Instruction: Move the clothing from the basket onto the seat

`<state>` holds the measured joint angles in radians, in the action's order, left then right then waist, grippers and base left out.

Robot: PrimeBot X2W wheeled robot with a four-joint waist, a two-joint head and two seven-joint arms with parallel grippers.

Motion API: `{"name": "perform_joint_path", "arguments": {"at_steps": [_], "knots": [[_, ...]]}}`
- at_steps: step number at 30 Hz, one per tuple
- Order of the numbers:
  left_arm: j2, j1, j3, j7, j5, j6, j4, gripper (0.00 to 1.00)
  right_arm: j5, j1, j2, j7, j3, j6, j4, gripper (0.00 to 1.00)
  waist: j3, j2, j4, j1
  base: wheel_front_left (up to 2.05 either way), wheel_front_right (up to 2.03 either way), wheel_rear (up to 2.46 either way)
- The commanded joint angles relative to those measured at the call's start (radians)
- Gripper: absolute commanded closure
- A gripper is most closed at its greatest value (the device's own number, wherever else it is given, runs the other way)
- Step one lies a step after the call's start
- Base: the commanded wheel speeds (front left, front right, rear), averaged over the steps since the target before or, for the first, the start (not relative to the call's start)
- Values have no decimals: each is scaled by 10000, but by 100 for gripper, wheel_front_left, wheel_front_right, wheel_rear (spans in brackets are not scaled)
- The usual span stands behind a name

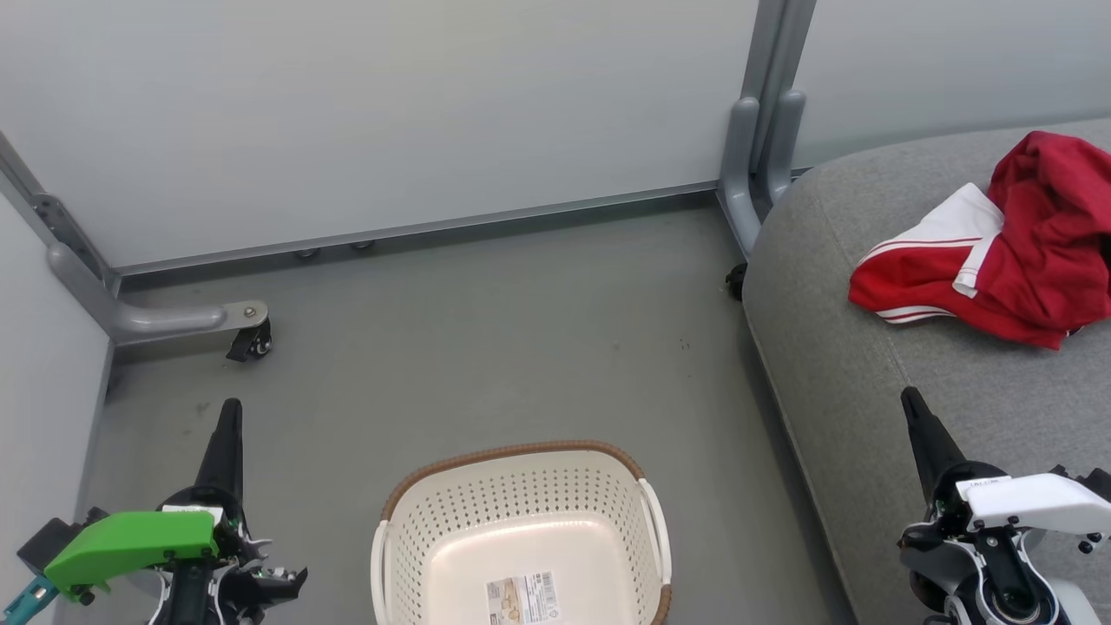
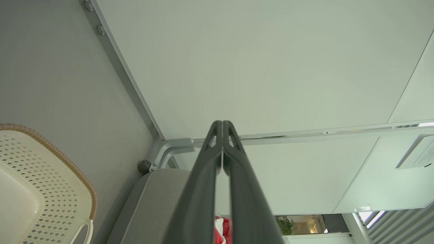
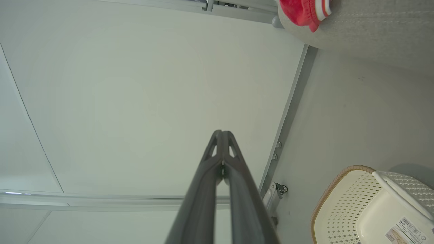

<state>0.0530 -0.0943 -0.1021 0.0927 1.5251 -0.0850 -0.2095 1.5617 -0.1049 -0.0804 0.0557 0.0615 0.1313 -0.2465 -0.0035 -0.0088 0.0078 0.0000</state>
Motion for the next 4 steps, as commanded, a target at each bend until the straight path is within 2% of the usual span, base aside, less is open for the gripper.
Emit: {"name": "perform_joint_path", "arguments": {"at_steps": [1,4], "knots": [[-4,-195,-70,49,228,-52,54,100,217,-143,-74,71,37,-9,-18,100,3,80,-9,0,0,0,0],[-12,-206,-99,122,407,-61,56,100,437,-140,-88,119,41,-9,-40,100,8,83,-28,0,0,0,0]]}}
